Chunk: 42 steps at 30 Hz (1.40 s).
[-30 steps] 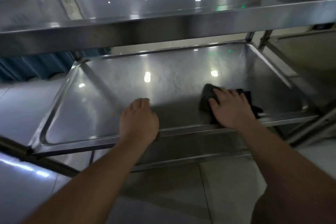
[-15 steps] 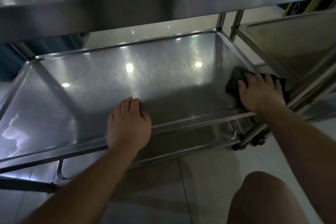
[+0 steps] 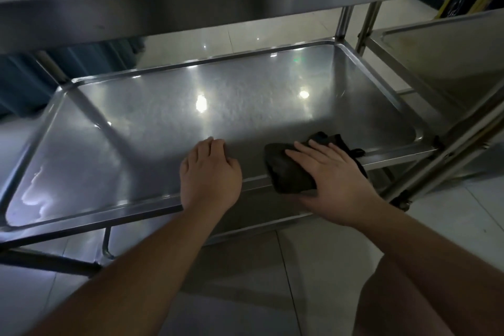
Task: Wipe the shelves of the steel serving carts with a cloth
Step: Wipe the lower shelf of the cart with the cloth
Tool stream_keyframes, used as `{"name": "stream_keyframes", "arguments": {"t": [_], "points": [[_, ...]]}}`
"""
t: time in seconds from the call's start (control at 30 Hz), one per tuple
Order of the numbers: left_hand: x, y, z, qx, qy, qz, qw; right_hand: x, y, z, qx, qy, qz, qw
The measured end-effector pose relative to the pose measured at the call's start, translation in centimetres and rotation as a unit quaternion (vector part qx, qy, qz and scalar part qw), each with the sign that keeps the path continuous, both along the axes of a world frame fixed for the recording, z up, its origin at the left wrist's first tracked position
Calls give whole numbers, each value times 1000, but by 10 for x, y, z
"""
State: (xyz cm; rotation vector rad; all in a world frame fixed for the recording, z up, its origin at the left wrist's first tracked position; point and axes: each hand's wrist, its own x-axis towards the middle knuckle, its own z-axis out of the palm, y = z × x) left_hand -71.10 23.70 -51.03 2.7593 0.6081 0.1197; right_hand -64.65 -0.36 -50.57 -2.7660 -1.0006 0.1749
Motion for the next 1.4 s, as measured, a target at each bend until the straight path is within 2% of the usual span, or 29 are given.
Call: {"name": "stream_keyframes", "arguments": {"t": [0.1,0.27,0.37,0.47,0.53,0.63,0.7,0.8,0.93,1.03,1.2,1.4], "points": [[2,6,5,-42,-4,-3,999,-4,4,-5,43,-26,43,998],[-1,26,15,-136,-40,-19,990,-39,43,-19,41,-115,171,978],[-33,38,22,-136,-81,-40,987,-71,64,-23,39,-150,226,962],[-74,55,18,-83,-123,-65,987,-104,80,-34,39,-140,259,955],[-103,64,12,-26,-148,-88,985,-121,90,-43,26,-92,253,963],[-144,80,-7,10,-147,-128,981,-131,110,-54,-28,55,215,975],[-164,91,-25,8,-77,-134,988,-128,123,-67,-43,128,190,973],[-179,110,-53,3,26,-102,994,-118,143,-90,-43,186,135,972],[-179,136,-88,-6,88,-75,993,-94,170,-120,-102,129,136,977],[-172,155,-119,22,103,-68,992,-75,199,-138,-111,117,139,977],[-155,181,-160,55,87,-31,994,-55,245,-171,-42,55,163,984],[-155,195,-191,8,63,14,998,-68,271,-184,-34,-17,125,991]]}}
